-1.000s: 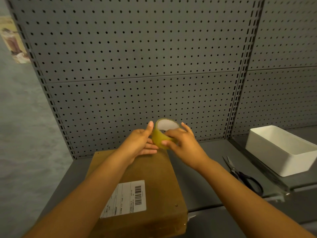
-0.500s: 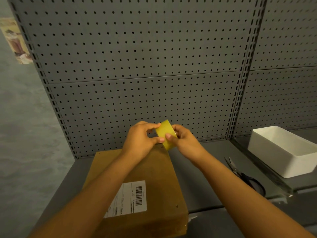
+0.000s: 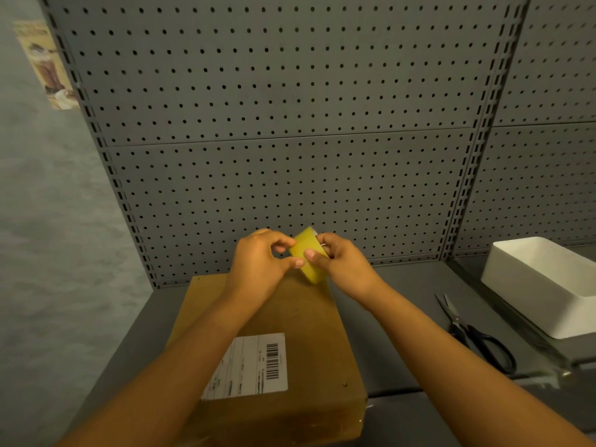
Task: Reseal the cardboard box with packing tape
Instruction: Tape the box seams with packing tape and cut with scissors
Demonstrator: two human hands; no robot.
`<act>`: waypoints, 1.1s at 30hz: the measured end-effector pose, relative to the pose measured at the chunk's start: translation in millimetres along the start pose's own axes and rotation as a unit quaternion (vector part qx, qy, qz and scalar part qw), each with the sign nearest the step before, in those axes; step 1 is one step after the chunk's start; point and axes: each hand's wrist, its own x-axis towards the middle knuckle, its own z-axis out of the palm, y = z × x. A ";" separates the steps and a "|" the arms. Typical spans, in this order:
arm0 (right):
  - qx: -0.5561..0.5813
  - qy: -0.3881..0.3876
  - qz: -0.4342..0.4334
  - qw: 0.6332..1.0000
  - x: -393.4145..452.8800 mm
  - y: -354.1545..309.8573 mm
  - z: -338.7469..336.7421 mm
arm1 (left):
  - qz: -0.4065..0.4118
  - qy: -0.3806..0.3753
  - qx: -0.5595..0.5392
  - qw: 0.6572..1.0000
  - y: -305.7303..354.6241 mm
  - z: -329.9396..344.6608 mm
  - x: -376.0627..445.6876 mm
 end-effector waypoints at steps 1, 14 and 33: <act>-0.005 0.001 -0.001 1.000 0.9 -0.2 0.2 | -0.007 -0.006 -0.010 1.000 0.6 -0.1 0.0; -0.052 0.002 -0.003 0.999 6.7 3.8 6.5 | -0.069 -0.046 -0.038 0.996 0.6 -4.1 5.6; -0.055 0.000 0.015 0.998 8.8 1.7 5.9 | -0.085 -0.056 -0.056 0.993 -2.5 -2.6 7.2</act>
